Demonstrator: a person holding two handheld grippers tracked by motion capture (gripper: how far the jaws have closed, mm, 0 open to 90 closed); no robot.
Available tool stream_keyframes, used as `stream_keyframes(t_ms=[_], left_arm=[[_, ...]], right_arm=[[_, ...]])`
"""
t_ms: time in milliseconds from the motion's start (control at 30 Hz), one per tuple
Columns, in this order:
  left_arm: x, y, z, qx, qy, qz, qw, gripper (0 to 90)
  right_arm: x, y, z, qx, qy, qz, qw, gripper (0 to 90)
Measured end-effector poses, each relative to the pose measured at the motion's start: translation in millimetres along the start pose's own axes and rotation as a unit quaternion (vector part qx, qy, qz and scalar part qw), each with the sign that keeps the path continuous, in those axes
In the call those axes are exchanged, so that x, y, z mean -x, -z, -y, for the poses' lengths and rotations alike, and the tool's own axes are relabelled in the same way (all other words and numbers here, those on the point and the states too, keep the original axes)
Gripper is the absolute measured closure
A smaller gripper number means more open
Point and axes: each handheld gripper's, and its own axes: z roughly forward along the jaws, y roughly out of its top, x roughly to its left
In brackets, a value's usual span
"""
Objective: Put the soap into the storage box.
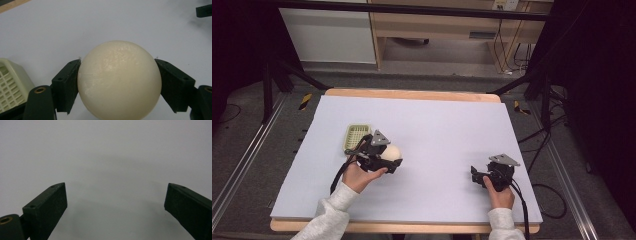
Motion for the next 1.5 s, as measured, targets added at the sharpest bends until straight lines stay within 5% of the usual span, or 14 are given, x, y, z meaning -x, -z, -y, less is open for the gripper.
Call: stream_keyframes(t_ms=[1500], left_arm=[[-58.1,18.8,0.3,0.009,0.051,-0.053,0.9973,24.1]], right_arm=[[0.3,-0.1,0.1,-0.001,0.001,-0.001,1.0000,4.9]])
